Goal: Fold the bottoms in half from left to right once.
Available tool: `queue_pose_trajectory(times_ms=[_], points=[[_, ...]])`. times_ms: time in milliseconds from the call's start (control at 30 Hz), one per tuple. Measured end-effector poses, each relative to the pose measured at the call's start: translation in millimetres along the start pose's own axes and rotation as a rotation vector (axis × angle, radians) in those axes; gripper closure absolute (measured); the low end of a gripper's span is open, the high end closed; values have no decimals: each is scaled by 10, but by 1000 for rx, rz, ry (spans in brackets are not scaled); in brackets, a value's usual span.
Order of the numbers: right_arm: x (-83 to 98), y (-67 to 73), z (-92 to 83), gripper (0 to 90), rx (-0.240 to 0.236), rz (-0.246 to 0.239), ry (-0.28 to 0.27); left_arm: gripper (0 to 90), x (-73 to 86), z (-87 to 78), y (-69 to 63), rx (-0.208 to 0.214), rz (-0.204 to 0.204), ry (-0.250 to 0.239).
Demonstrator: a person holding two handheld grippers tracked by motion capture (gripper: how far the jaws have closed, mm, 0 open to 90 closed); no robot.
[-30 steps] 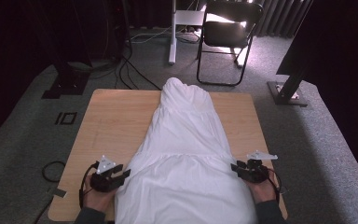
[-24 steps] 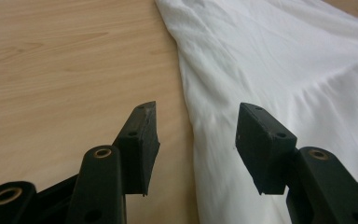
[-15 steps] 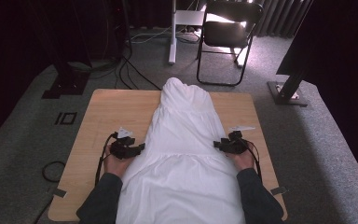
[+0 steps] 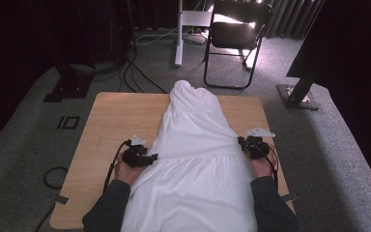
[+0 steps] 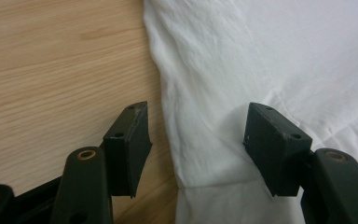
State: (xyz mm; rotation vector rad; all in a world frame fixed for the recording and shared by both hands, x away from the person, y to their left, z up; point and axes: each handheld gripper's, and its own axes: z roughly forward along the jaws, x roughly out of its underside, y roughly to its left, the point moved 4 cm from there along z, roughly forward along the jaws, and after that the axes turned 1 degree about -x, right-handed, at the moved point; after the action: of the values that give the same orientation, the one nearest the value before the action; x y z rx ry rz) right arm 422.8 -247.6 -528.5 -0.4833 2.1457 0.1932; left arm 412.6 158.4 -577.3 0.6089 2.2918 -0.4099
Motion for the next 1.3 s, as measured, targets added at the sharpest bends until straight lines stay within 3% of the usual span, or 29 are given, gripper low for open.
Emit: queue_pose_trajectory(times_ms=[67,133,233,300,400,433,533,633,667,733,767,833,1033,1233,1300], points=[[185,-61,203,883,-3,25,75,399,-20,-29,5,-5,3,-12],[308,-84,325,882,-14,65,111,389,-74,-80,32,-22,-1,-31],[394,-82,408,881,-11,86,120,378,-163,-118,69,-41,6,-42],[389,-74,407,880,-5,81,124,369,-329,-110,88,-48,15,-52],[389,-71,409,877,-2,82,125,365,-465,18,44,-46,29,-35],[389,-71,409,877,-2,82,125,365,-465,18,44,-46,29,-35],[393,-78,414,876,-5,95,119,365,-514,296,-24,-60,57,25],[394,-87,416,875,-13,102,116,405,-505,367,-39,-70,65,42],[396,-89,416,875,-14,105,115,405,-484,402,-43,-62,68,58],[400,-87,415,875,-13,105,111,662,-452,407,-46,-13,56,59],[404,-84,413,876,-13,106,108,775,-443,387,-42,-8,58,60],[414,-68,397,877,-13,102,111,854,-402,332,-44,-26,95,68],[613,132,140,880,-77,103,99,866,-70,5,-54,-4,130,58],[926,502,-294,879,-131,73,109,862,376,-378,-255,2,167,54],[1027,588,-422,880,-145,82,102,860,492,-475,-322,22,153,55]])
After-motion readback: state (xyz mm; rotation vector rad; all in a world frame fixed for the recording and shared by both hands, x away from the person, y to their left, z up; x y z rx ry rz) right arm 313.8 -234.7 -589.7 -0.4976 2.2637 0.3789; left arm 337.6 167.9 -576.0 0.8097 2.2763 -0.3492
